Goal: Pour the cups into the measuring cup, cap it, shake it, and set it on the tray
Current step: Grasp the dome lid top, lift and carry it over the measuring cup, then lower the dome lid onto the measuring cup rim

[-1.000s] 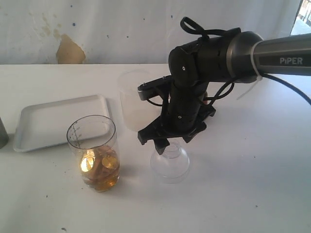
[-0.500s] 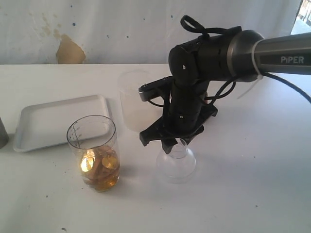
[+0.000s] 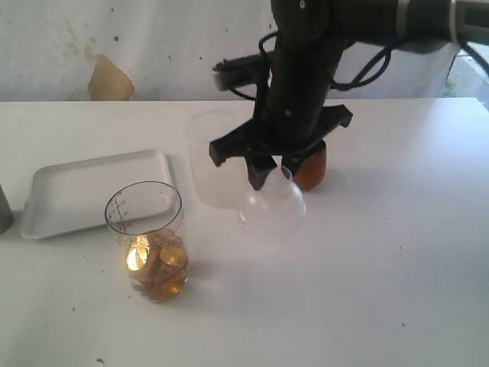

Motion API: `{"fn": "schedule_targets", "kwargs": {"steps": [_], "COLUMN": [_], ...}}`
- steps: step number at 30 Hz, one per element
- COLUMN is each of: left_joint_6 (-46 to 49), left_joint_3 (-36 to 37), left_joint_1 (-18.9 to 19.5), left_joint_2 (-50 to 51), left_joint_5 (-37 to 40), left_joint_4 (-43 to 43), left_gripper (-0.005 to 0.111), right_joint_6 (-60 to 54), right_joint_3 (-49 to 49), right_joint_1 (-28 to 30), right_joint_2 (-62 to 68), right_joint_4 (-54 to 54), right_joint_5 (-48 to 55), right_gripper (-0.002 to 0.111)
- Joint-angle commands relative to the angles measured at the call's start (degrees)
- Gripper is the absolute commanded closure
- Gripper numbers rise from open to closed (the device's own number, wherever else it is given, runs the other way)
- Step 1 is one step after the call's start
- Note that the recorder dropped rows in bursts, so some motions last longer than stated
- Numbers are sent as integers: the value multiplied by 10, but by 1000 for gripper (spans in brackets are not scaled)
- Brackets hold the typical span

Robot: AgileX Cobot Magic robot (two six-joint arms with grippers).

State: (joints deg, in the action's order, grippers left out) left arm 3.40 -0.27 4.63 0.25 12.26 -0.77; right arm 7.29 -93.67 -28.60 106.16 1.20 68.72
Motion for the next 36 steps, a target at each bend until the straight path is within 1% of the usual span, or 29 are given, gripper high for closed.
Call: {"fn": "schedule_targets", "kwargs": {"steps": [1,4,8,12,15,24,36], "left_joint_6": [1,1,1,1,1,1,1], "left_joint_3": [3,3,3,3,3,3,3], "left_joint_1": [-3,-3,-3,-3,-3,-3,-3], "left_joint_2": [-3,-3,-3,-3,-3,-3,-3], "left_joint_5": [-7,-7,-7,-7,-7,-7,-7], "left_joint_4": [-5,-5,-5,-5,-5,-5,-5], "left_gripper": [107,107,107,107,107,107,107], "right_joint_6": [6,9,26,50,50,53,53], "right_joint_3": [-59,-101,-138,-144,-144,-165,-165], "right_joint_1": [-19,-56,-95,-96,-102,-103,-103], "right_joint_2": [-24,-26,-26,-15,7,22,37], "right_joint_4": [71,101,90,86,92,84,94], "right_joint_5": [12,12,12,12,12,12,-4], "right_gripper": [108,108,108,108,108,108,108]}}
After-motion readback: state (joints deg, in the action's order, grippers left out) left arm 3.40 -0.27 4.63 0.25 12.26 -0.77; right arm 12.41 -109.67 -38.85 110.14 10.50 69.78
